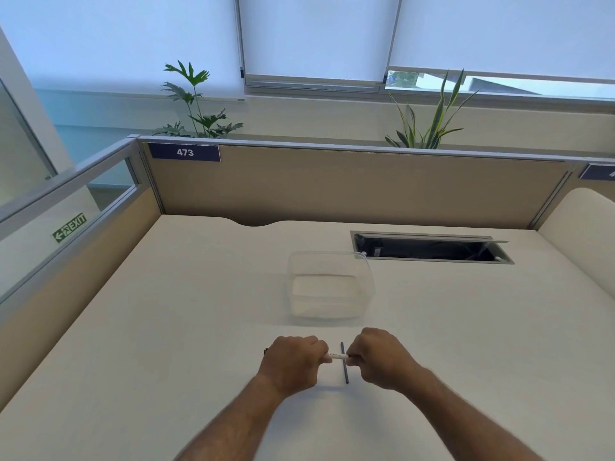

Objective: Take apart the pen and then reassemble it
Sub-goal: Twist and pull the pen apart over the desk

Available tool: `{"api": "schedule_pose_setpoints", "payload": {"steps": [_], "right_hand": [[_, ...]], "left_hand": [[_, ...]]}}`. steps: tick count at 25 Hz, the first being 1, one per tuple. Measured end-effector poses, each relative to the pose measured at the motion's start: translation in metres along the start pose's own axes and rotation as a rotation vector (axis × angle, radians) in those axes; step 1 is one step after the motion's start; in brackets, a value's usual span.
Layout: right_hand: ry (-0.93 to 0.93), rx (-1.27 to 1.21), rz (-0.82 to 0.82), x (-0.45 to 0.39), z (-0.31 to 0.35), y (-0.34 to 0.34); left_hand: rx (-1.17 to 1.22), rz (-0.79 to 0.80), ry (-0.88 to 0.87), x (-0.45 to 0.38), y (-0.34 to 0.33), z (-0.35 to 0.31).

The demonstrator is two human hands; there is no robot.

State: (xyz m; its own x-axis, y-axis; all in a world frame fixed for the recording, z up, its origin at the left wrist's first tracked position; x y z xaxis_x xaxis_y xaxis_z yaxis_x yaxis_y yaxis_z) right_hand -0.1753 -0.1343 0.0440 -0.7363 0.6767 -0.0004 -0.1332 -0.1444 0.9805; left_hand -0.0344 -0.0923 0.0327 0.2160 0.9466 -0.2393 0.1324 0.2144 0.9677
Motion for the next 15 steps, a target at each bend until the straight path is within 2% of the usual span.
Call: {"api": "schedule_pose_setpoints", "payload": {"steps": [8,13,15], "right_hand": [[0.159,0.130,-0.173,0.008,0.009,0.003],[0.233,0.161,-0.149,0.009,0.018,0.007],[0.203,0.140,-0.113,0.009,0.017,0.004]], "left_hand": [[0.113,0.295,0.128,-0.014,0.001,0.000],[0.323,0.526,0.219,-0.017,-0.010,0.006],[0.356,0.533,0.215,-0.017,-0.006,0.005]]}}
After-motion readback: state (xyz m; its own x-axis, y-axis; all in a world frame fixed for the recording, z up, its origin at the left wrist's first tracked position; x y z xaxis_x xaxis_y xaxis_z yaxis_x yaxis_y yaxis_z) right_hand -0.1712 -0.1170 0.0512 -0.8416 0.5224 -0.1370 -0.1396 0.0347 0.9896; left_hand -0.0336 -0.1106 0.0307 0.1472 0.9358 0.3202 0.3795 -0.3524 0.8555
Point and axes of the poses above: each hand's wrist, its own x-axis away from the middle knuckle, its own y-axis out of the back of the hand, z = x × y, the point moved 7 cm from there along -x, towards the middle knuckle, and after that the axes turned 9 degrees about y, right-handed, at the moved point
